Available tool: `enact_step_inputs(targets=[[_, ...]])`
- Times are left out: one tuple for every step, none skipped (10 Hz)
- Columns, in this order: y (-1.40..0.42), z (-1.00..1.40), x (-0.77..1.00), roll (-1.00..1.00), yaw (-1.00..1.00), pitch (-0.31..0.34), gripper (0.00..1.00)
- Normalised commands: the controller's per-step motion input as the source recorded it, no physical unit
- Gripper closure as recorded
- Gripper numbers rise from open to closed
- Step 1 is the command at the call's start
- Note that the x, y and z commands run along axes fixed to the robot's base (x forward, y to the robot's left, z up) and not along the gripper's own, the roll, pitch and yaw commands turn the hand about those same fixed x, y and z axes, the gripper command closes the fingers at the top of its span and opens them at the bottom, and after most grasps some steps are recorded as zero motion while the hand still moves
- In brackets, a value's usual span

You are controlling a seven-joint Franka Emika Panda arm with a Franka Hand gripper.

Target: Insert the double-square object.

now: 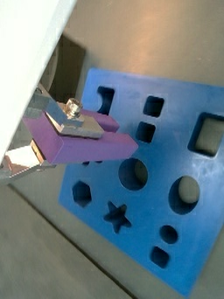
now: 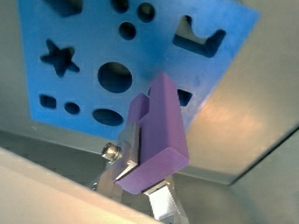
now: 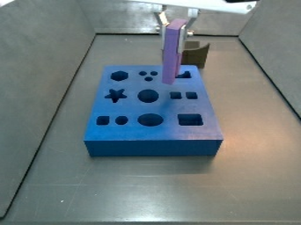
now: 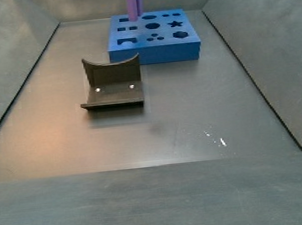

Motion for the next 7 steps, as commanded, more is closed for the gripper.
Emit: enact_step_inputs(targets=[[0.0, -0.02, 0.01, -0.05, -1.0, 0.0, 1.0], [0.0, -0.11, 0.03, -0.01, -1.0, 0.0, 1.0], [0.0, -0.17, 0.25, 0.0, -0.86, 0.0, 1.0], [0.0, -0.26, 0.25, 0.02, -0.85, 0.0, 1.0], [0.03, -0.35, 0.2, 0.06, -0.91, 0.0, 1.0], [0.0, -0.3, 0.11, 0.05, -0.98, -0.006, 1.0], [0.0, -0.17, 0.01, 0.0, -1.0, 0.0, 1.0]])
